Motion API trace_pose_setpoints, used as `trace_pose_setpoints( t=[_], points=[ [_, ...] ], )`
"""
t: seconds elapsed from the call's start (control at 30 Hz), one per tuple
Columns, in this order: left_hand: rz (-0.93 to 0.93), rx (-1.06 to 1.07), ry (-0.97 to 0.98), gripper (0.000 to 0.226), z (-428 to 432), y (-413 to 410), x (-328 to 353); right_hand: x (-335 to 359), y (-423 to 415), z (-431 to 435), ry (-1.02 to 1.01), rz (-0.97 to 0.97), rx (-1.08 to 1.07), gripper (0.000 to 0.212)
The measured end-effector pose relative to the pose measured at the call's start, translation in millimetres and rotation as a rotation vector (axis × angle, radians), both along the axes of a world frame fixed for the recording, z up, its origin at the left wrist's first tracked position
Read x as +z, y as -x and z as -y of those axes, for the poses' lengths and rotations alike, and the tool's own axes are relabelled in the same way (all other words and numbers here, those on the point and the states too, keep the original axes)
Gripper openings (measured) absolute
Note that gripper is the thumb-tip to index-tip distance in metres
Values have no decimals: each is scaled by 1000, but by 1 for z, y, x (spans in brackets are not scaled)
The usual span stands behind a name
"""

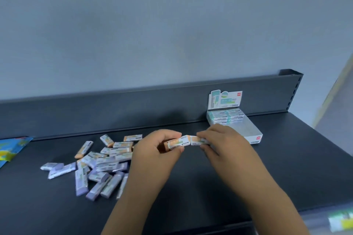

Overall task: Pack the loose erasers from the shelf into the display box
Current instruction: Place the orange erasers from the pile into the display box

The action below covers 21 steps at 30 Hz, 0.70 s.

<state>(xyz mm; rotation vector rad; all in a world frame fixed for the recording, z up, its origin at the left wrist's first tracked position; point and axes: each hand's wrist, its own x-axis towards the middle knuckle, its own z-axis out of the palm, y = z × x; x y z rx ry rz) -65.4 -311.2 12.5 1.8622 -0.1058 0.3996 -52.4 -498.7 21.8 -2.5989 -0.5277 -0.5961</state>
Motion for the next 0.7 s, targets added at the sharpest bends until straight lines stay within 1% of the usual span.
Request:
trace_pose_setpoints(
  t=[0.1, 0.17, 0.3, 0.4, 0.5, 0.6, 0.7],
  points=[
    [8, 36, -115, 30, 40, -10, 4, 0, -9, 44, -6, -41, -28, 21],
    [3, 51, -141, 30, 67, -15, 8, 1, -16, 72, -3, -81, -34, 22],
    [25, 59, -196, 30, 109, -24, 11, 2, -28, 114, -166, -159, -56, 11],
    [20, 104, -220, 28, 125, -29, 14, 3, -35, 133, -167, -248, -55, 12],
    [-8, 137, -269, 26, 134, -36, 14, 6, -42, 147, -157, -288, -36, 14],
    [-3, 155, -414, 24, 142, -48, 12, 9, -56, 159, -151, -270, -34, 15],
    [-31, 108, -545, 22, 150, -63, 12, 10, -72, 169, -104, -252, -34, 16]
  ],
)
